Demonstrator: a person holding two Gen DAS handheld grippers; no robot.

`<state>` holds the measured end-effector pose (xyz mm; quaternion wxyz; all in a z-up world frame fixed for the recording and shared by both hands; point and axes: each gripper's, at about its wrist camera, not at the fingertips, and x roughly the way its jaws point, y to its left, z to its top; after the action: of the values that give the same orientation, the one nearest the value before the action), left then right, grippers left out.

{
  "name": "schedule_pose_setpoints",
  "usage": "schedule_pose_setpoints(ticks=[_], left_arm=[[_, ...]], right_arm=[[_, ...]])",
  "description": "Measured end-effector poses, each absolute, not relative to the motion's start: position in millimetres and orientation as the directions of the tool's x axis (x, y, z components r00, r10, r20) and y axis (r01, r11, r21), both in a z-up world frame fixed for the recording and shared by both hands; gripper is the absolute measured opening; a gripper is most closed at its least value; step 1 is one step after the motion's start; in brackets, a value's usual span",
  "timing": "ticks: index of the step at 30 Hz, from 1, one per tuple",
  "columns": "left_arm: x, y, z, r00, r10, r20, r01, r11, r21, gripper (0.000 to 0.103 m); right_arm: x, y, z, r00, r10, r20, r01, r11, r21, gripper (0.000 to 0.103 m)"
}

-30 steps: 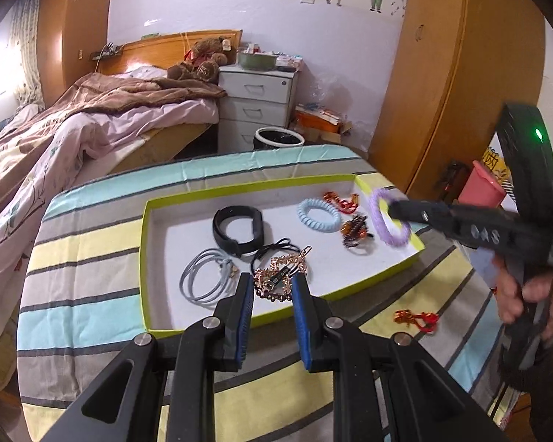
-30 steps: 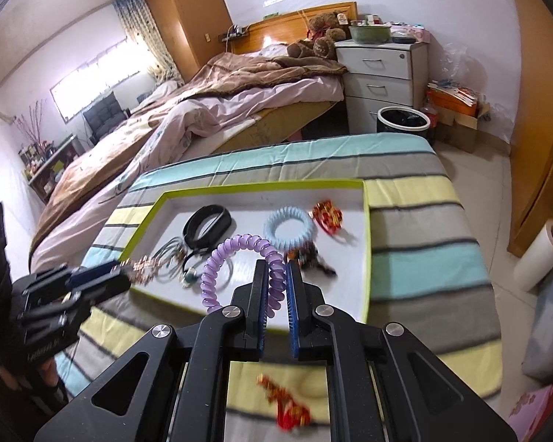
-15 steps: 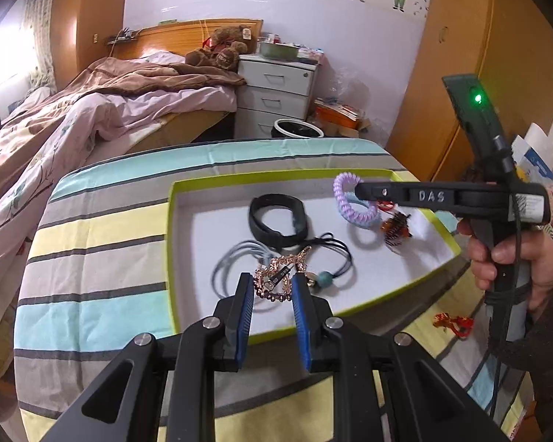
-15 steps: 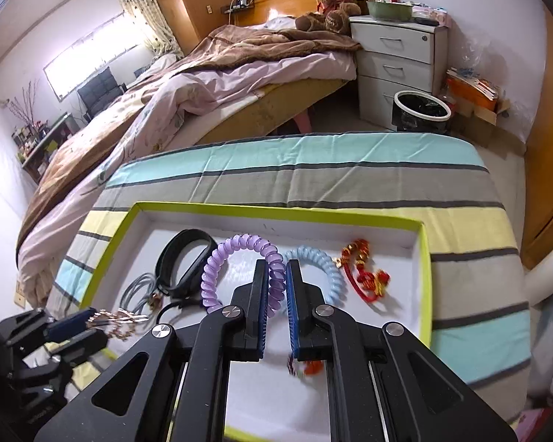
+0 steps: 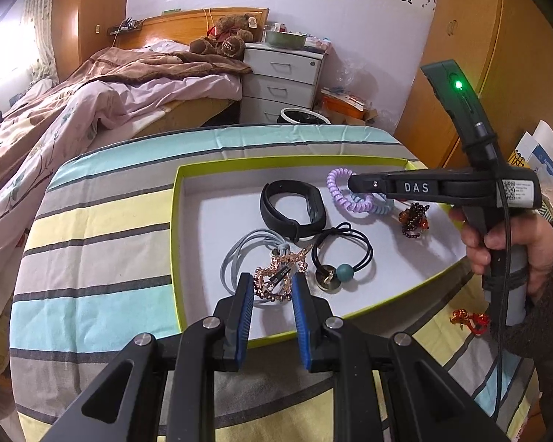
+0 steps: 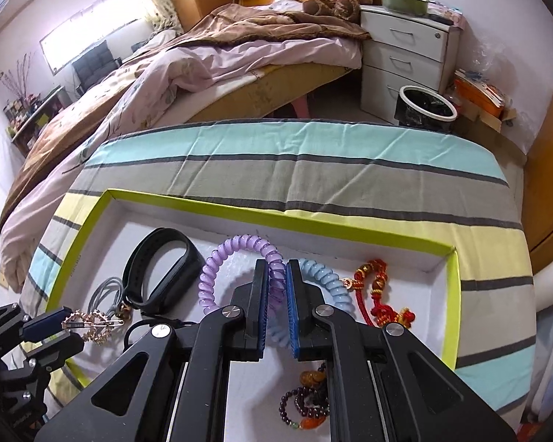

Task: Organize jewelry
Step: 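Open the left tool releasing the gold brooch while the right tool releases the purple coil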

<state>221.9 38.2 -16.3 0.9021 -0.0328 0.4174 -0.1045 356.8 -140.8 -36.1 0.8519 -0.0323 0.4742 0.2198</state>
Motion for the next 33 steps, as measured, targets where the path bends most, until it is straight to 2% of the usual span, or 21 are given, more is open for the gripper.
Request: schedule_pose_setpoints(ticks=[24, 27, 31, 33], left_arm=[[225.0, 38.9, -20.3, 0.613, -0.237, -0.753, 0.155, 0.971, -0.179, 0.022], [225.1, 39.1, -20.7, 0.613, -0.237, -0.754, 0.155, 0.971, -0.179, 0.022], [225.5, 39.5, -20.8, 0.611, -0.238, -0.755, 0.154, 0.971, -0.181, 0.024], [224.5, 38.7, -21.5, 0.61, -0.241, -0.754, 0.156, 0.97, -0.184, 0.026]], right_arm=[[362.1, -132.8, -36.9, 0.478, 0.327, -0.815, -0.408, 0.905, 0.123, 0.012], [361.2, -133.3, -37.2, 0.479, 0.329, -0.814, -0.409, 0.904, 0.125, 0.018], [360.4, -133.0, -36.9, 0.482, 0.331, -0.811, -0.413, 0.902, 0.123, 0.02], [359.4, -133.4, -36.5, 0.487, 0.331, -0.808, -0.412, 0.903, 0.122, 0.027]])
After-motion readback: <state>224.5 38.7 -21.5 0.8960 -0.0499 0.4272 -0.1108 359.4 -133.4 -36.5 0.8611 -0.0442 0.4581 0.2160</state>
